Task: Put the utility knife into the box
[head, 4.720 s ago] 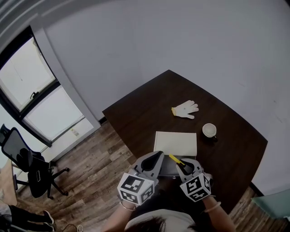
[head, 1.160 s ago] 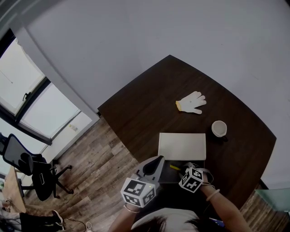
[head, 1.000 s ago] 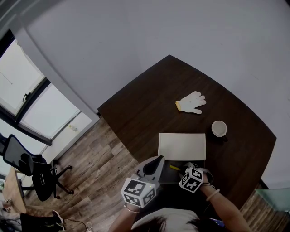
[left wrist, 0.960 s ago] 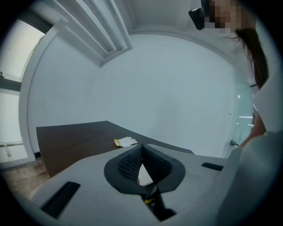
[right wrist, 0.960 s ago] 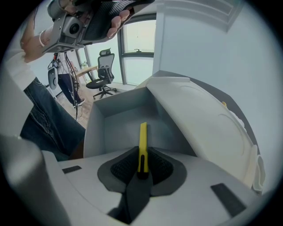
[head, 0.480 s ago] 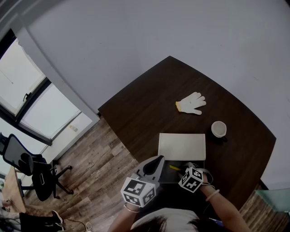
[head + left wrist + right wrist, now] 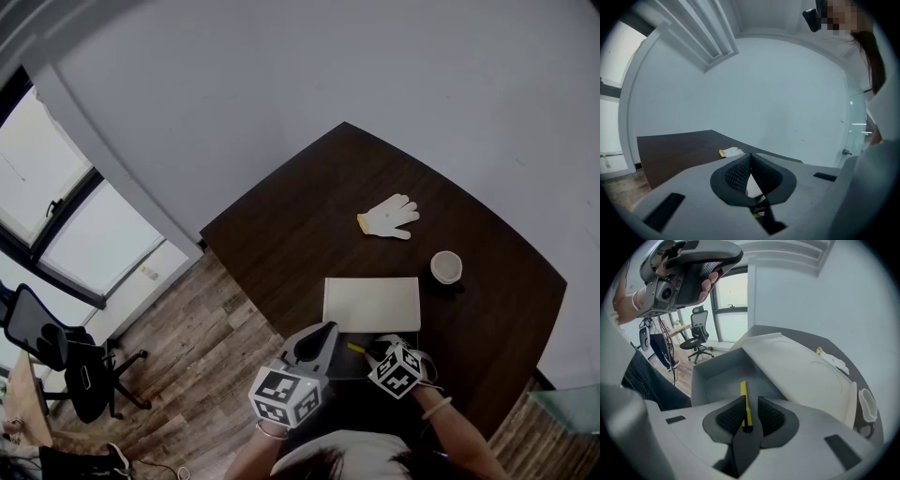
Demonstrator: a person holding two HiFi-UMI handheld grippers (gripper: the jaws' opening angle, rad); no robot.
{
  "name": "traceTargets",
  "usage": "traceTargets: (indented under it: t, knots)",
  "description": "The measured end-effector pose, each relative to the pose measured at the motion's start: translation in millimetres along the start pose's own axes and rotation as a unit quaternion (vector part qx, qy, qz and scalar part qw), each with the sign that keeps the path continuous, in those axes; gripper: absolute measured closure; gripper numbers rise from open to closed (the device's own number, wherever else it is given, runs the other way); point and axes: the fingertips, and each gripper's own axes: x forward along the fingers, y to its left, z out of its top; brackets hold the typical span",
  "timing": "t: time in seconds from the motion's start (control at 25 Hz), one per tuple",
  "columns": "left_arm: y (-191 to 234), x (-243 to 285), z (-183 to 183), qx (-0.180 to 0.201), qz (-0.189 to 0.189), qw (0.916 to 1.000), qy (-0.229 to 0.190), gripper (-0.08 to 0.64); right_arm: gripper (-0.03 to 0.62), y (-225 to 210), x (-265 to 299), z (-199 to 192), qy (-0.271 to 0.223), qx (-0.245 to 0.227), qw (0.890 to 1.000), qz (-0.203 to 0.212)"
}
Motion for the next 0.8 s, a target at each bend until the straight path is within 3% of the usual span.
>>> traceTargets:
  t: [0.44,0.8]
  knots:
    - [-13,-8,6,0.009,-0.006,0.9999,-0.009,0.543,0.523,-2,-27,11,-0.053,0.048,0.997,-0.036]
    - [-25,-15,10,0.017,-0.012,0.9997,-0.015,0.543,0.535,-5,-54,25,-0.108,0.098,0.987,-0.066]
